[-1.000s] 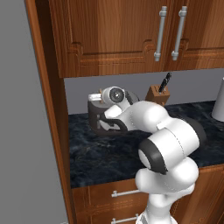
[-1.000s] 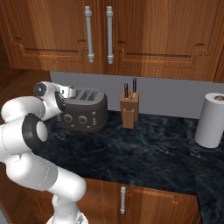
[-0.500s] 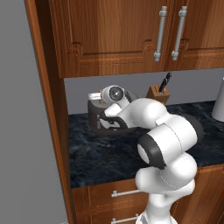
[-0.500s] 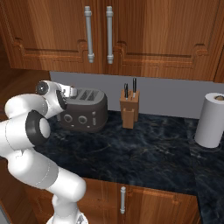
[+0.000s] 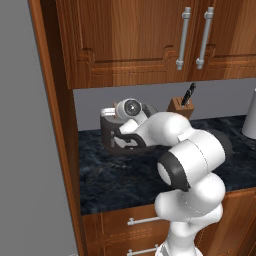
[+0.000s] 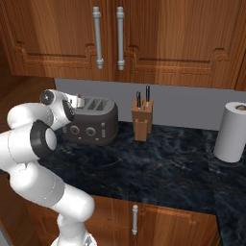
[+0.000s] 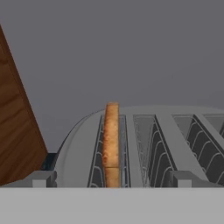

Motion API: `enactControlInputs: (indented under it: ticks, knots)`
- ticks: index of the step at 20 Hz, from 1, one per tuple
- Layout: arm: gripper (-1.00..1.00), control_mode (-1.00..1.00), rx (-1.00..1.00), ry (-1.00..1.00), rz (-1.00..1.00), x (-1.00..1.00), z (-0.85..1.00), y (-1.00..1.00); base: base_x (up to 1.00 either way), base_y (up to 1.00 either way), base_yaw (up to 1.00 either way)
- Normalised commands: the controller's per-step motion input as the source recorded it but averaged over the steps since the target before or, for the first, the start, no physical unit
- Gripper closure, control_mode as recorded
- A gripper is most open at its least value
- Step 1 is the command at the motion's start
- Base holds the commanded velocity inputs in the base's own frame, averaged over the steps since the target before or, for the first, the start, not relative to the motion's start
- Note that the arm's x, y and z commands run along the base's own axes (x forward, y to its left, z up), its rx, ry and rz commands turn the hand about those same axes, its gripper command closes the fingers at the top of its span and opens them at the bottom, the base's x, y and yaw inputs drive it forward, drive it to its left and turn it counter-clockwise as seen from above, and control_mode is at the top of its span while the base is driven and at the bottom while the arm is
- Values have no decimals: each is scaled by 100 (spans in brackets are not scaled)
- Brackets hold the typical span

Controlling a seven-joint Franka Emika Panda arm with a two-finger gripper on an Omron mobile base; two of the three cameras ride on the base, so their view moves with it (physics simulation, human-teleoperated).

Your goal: Start the toaster. Once the lever pops up, take the bread to the plate on the dining counter.

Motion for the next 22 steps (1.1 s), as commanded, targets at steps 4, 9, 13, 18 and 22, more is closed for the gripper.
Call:
enactControlInputs:
  ticks: [4,9,13,18,22]
  knots:
    - [-100,-100,0,0,0,6,0,0,0,0,0]
    - [-100,-100,0,0,0,7,-3,0,0,0,0]
    - [-100,-100,0,0,0,9,-6,0,0,0,0]
    - [-100,-100,0,0,0,8,-9,0,0,0,0]
    - [-100,-100,0,0,0,11,-9,2,0,0,0]
